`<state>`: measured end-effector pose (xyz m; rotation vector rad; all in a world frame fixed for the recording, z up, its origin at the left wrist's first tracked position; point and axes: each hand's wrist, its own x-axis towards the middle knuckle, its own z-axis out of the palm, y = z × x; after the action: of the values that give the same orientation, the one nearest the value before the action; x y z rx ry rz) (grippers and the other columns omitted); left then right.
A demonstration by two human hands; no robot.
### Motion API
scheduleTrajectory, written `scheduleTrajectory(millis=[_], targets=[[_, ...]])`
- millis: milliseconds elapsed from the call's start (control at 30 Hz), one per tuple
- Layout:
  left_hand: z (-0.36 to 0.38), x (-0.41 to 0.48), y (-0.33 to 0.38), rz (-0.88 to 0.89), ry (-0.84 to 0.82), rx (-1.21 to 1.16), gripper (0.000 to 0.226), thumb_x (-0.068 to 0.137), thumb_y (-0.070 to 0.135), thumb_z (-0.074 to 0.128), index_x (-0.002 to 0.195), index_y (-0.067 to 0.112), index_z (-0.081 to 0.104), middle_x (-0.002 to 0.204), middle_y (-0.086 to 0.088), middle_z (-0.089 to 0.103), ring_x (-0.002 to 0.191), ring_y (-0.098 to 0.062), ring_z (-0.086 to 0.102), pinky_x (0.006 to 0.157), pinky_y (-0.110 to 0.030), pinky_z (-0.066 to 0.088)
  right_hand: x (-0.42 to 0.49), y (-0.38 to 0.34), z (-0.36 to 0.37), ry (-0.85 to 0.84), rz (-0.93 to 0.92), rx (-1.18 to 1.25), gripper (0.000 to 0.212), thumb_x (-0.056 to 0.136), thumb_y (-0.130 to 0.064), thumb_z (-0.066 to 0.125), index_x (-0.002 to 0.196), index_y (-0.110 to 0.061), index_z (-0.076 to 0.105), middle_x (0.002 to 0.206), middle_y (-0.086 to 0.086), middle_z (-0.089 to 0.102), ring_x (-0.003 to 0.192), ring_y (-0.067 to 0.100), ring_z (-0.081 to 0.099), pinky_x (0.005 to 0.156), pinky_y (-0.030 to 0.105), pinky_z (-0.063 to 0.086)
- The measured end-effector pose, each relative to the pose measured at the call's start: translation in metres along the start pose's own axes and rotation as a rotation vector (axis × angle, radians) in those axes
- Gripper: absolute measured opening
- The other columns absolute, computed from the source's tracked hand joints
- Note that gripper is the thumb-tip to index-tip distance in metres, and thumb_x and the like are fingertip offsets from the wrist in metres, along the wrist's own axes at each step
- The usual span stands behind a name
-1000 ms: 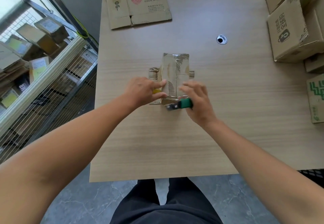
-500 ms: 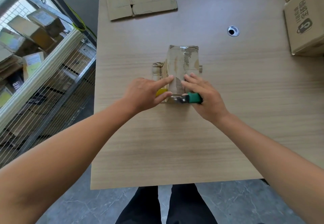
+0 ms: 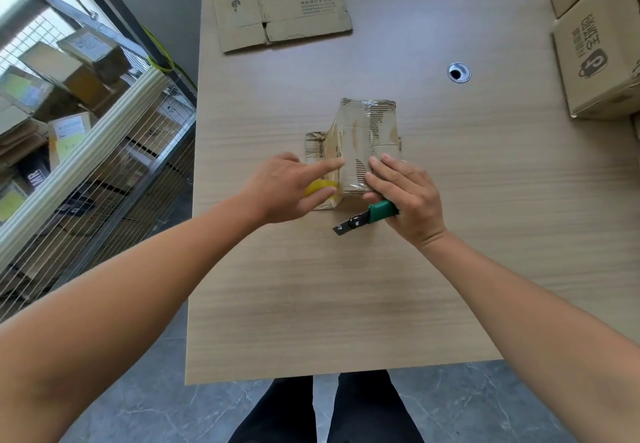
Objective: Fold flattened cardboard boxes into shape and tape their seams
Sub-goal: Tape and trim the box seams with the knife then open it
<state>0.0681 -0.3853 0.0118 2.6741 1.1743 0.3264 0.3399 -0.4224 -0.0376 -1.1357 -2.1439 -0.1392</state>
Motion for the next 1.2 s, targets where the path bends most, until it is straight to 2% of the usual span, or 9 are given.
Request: scheduleTrajectory(millis=[100,233,367,500,733,1000,1100,1133,1200], targets=[[-0.013,-0.012,-0.022,-0.162,-0.114,0.059,0.060,0.099,0.066,0.033,0.147,0.033,0.048,0.063,-0.003,0.066,0.075,-0.030,0.065,0.091,-0.036,0.042,0.001,0.005,-0.003,-0.024,-0.004,0.032,0.027,0.093,-0.023,0.077,0.117,-0.011,0.076,0.133,0.006,0.067,0.129,0.024,0.061,0.095,0.043,0.054],[-0.025,-0.017,-0.034,-0.265,-0.184,0.108,0.069,0.089,0.076,0.030,0.151,0.046,0.033,0.063,0.004,0.055,0.083,-0.031,0.062,0.072,-0.031,0.029,0.000,0.007,-0.002,-0.085,0.084,0.134,0.027,0.093,-0.018,0.077,0.119,-0.010,0.075,0.135,0.007,0.066,0.130,0.025,0.060,0.099,0.044,0.052],[-0.023,0.010,-0.030,-0.157,-0.281,0.167,0.065,0.097,0.067,0.030,0.153,0.055,-0.001,0.077,0.000,0.067,0.088,-0.026,0.063,0.092,-0.036,0.046,-0.001,0.012,-0.007,-0.164,0.143,0.239,0.034,0.092,-0.011,0.077,0.125,-0.009,0.071,0.140,0.009,0.062,0.135,0.026,0.055,0.109,0.045,0.047],[-0.019,0.013,-0.029,-0.088,-0.391,0.153,0.070,0.099,0.062,0.030,0.138,0.066,-0.028,0.078,-0.001,0.063,0.071,-0.023,0.059,0.068,-0.038,0.052,0.005,0.015,-0.014,-0.232,0.193,0.268,0.040,0.089,-0.004,0.077,0.128,-0.010,0.069,0.143,0.008,0.059,0.139,0.025,0.051,0.112,0.044,0.044],[-0.012,0.027,-0.015,-0.094,-0.405,0.074,0.065,0.102,0.053,0.035,0.140,0.072,-0.015,0.070,0.003,0.052,0.068,-0.022,0.053,0.064,-0.035,0.046,0.022,0.019,-0.042,-0.471,0.321,0.361,0.061,0.081,0.008,0.079,0.137,-0.006,0.061,0.151,0.010,0.049,0.146,0.029,0.040,0.119,0.047,0.035],[-0.007,0.045,-0.022,-0.038,-0.402,0.016,0.077,0.098,0.047,0.044,0.133,0.079,-0.016,0.061,0.001,0.049,0.058,-0.016,0.047,0.060,-0.034,0.041,0.030,0.015,-0.052,-0.566,0.410,0.402,0.054,0.085,0.003,0.077,0.136,-0.006,0.062,0.153,0.009,0.047,0.149,0.026,0.034,0.124,0.041,0.028],[-0.007,0.044,-0.027,-0.038,-0.409,0.009,0.077,0.097,0.047,0.045,0.128,0.082,-0.015,0.060,0.002,0.047,0.056,-0.012,0.042,0.049,-0.028,0.024,0.035,-0.001,-0.056,-0.402,0.490,0.294,0.033,0.087,-0.005,0.077,0.120,-0.007,0.072,0.135,0.008,0.065,0.135,0.029,0.054,0.111,0.039,0.044],[-0.008,0.044,-0.028,-0.039,-0.415,0.015,0.077,0.097,0.047,0.045,0.127,0.083,-0.016,0.061,0.001,0.048,0.056,-0.013,0.043,0.048,-0.027,0.022,0.036,-0.012,-0.057,-0.270,0.525,0.215,0.021,0.086,-0.008,0.075,0.107,-0.011,0.073,0.116,0.005,0.072,0.118,0.032,0.063,0.096,0.039,0.051],[-0.010,0.043,-0.027,-0.041,-0.429,0.021,0.078,0.096,0.045,0.045,0.129,0.082,-0.015,0.059,-0.001,0.048,0.055,-0.013,0.043,0.047,-0.028,0.023,0.035,-0.046,-0.059,-0.058,0.691,0.174,0.008,0.087,-0.025,0.067,0.089,-0.025,0.059,0.078,-0.011,0.060,0.078,0.021,0.061,0.066,0.029,0.042]])
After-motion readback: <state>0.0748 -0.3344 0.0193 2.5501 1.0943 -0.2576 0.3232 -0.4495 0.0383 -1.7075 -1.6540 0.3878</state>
